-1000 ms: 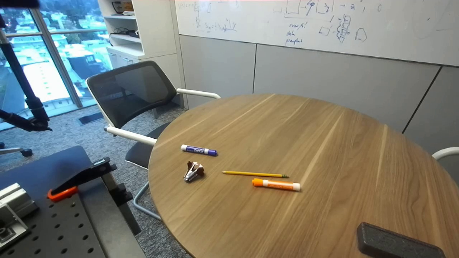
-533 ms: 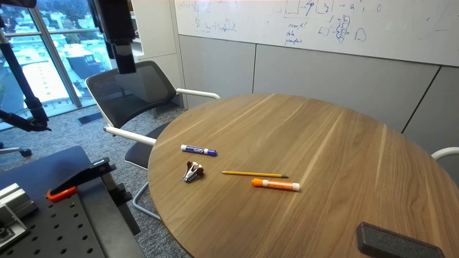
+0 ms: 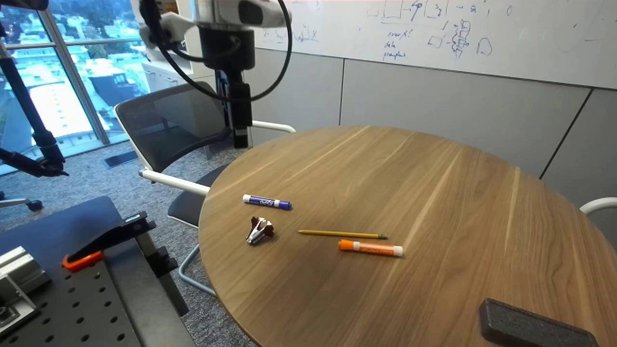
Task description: Move the blue marker to the right
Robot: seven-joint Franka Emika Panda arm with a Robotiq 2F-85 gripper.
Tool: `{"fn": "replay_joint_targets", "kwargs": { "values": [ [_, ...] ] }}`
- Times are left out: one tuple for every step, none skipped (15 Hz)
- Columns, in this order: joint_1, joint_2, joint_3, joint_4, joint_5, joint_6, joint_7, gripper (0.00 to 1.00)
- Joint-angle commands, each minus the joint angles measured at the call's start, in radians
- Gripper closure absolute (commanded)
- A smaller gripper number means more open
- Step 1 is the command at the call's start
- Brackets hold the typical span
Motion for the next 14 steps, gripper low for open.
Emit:
{"fn": "replay_joint_targets", "kwargs": {
  "values": [
    [0.088, 0.247, -0.081, 0.24, -0.029, 0.014, 0.09, 0.0],
    [0.108, 0.306, -0.099, 0.302, -0.028, 0.013, 0.104, 0.0],
    [0.125, 0.363, -0.117, 0.36, -0.025, 0.011, 0.115, 0.0],
    [0.139, 0.416, -0.13, 0.418, -0.021, 0.002, 0.122, 0.0],
    [0.152, 0.47, -0.143, 0.475, -0.018, -0.006, 0.132, 0.0],
    [0.164, 0.525, -0.153, 0.533, -0.015, -0.014, 0.139, 0.0],
    [0.174, 0.575, -0.163, 0.587, -0.015, -0.023, 0.146, 0.0],
    [0.182, 0.623, -0.17, 0.642, -0.013, -0.035, 0.153, 0.0],
    [0.189, 0.664, -0.177, 0.692, -0.011, -0.05, 0.16, 0.0],
    [0.196, 0.692, -0.185, 0.721, -0.011, -0.059, 0.17, 0.0],
    [0.197, 0.717, -0.187, 0.75, -0.008, -0.072, 0.175, 0.0],
    [0.196, 0.733, -0.189, 0.767, -0.005, -0.089, 0.181, 0.0],
    [0.196, 0.749, -0.192, 0.784, -0.003, -0.103, 0.19, 0.0],
    [0.191, 0.757, -0.193, 0.789, 0.0, -0.12, 0.197, 0.0]
  ]
}}
